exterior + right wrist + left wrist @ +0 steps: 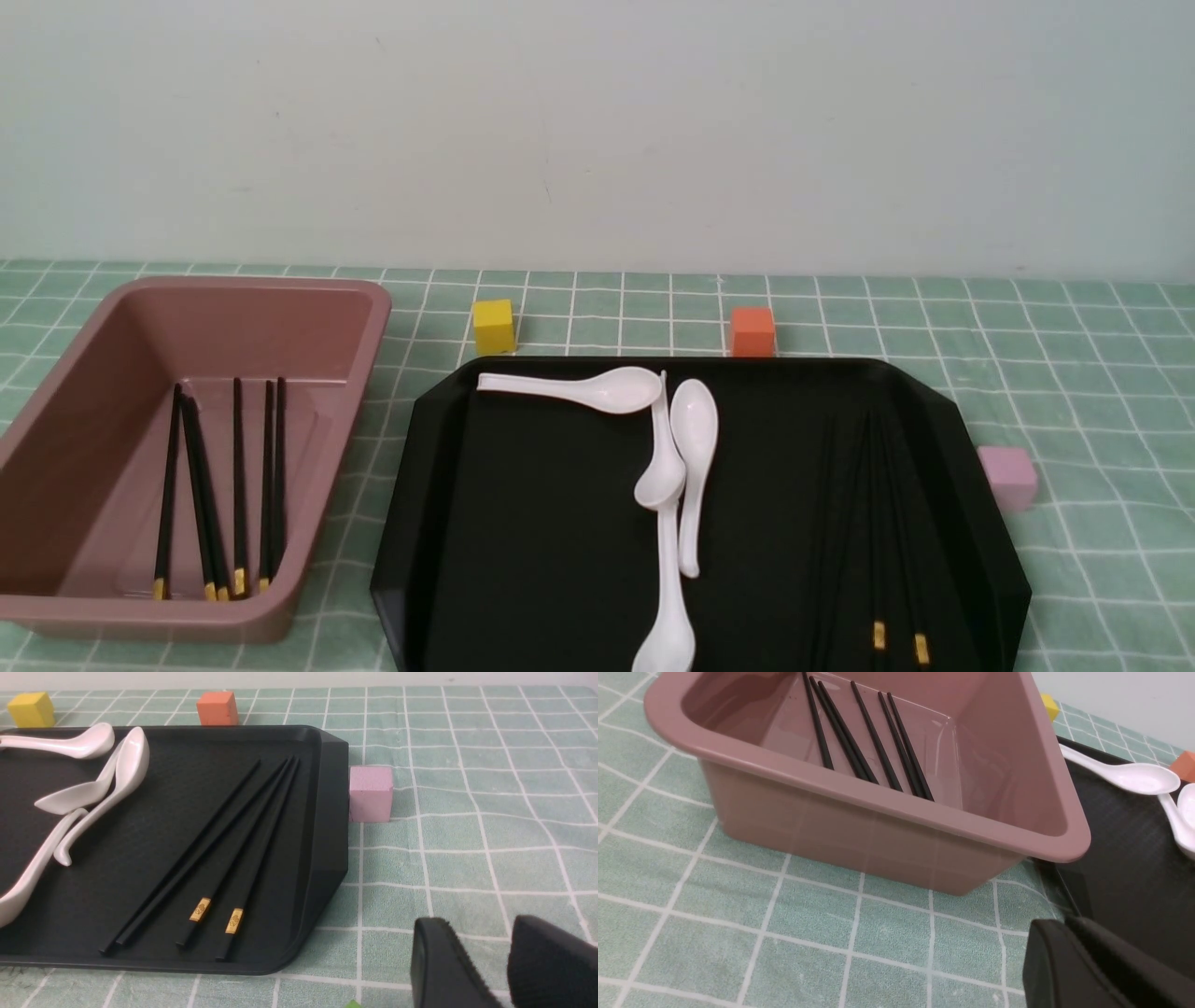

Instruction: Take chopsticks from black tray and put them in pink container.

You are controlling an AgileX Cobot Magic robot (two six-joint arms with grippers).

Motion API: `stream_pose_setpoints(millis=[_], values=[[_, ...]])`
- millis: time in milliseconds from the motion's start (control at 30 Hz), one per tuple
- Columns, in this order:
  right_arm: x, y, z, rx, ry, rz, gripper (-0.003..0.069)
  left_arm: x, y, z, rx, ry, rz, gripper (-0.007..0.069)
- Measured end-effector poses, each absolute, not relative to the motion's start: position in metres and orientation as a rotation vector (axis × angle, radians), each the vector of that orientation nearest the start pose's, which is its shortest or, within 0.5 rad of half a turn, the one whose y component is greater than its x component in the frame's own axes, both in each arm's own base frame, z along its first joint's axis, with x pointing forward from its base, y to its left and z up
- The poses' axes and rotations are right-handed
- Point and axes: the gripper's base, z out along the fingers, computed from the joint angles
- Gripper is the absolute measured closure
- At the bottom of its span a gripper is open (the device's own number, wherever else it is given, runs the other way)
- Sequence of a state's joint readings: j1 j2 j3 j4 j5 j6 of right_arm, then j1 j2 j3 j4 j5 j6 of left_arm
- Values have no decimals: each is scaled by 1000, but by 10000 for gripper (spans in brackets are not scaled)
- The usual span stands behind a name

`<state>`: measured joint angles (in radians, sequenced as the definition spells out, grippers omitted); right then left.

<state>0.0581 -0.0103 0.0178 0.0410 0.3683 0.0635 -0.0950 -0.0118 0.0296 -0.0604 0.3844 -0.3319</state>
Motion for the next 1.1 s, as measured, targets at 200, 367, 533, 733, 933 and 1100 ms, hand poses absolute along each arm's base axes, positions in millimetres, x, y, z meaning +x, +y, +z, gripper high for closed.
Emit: stream_pose_setpoints(millis=[200,367,533,733,933,1100], values=[[52,4,175,30,1861,125,419,52,-7,169,-262,1882,-351,585],[52,4,175,30,1861,125,419,52,-7,169,-262,1882,-351,581],[52,4,175,30,1861,125,419,52,-7,169,-262,1882,-351,580],[52,4,175,30,1861,125,419,52,-7,169,-262,1882,-351,575],[52,4,175,30,1861,125,419,52,-7,169,-262,1882,-351,567],[52,4,175,30,1861,125,419,52,-7,169,-262,1882,-351,559]])
